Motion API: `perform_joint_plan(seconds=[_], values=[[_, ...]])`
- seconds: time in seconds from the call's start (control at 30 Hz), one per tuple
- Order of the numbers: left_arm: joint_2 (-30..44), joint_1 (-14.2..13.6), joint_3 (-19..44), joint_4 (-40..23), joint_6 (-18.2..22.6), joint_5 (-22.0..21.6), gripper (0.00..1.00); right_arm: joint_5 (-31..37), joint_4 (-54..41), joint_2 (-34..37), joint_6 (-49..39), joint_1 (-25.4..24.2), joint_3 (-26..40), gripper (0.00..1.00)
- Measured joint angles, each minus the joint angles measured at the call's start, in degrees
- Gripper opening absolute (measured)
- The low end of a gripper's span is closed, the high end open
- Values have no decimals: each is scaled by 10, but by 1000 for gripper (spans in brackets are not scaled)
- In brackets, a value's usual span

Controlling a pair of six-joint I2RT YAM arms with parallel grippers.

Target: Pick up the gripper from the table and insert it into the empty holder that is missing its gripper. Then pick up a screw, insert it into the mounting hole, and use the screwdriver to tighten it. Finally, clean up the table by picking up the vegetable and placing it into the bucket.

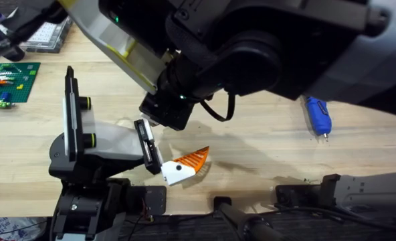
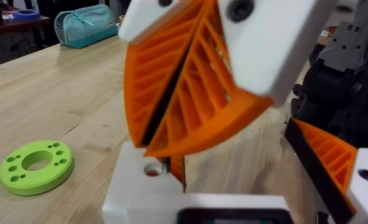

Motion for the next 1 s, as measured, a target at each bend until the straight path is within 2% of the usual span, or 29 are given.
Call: perform_joint_plan(seconds=[0.4, 0.77, 1.0], values=[[0, 0, 0, 2, -2, 0, 988, -2, -8, 0, 1, 0, 1, 10], [0, 0, 0, 2, -2, 0, 988, -3, -11, -43, 1, 0, 1, 10], [0, 0, 0, 2, -2, 0, 988, -3, -9, -44, 1, 0, 1, 10]])
